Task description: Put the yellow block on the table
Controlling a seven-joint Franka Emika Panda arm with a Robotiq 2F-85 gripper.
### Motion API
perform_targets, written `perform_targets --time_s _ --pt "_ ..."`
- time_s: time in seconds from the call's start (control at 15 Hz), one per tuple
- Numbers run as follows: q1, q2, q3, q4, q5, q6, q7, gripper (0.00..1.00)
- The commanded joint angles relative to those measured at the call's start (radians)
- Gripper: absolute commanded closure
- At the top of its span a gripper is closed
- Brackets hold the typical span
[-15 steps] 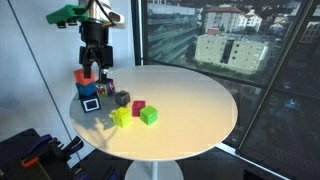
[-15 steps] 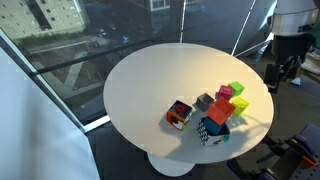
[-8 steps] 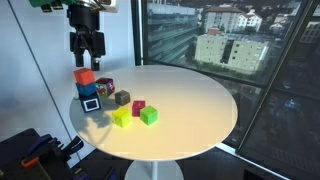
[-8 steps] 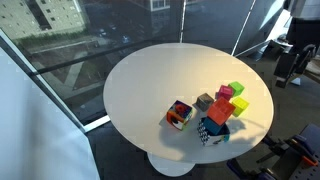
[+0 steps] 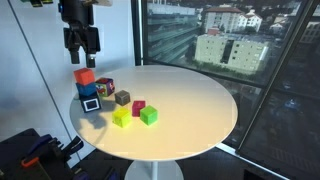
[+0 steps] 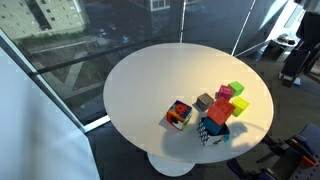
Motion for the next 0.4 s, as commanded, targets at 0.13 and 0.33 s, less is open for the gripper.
perform_targets --time_s 0.13,0.33 --pt "-0.010 0.005 0.010 0.001 0.004 -0.001 -0.003 0.00" --pt "-0.010 0.006 0.010 0.001 0.004 -0.001 -0.003 0.00"
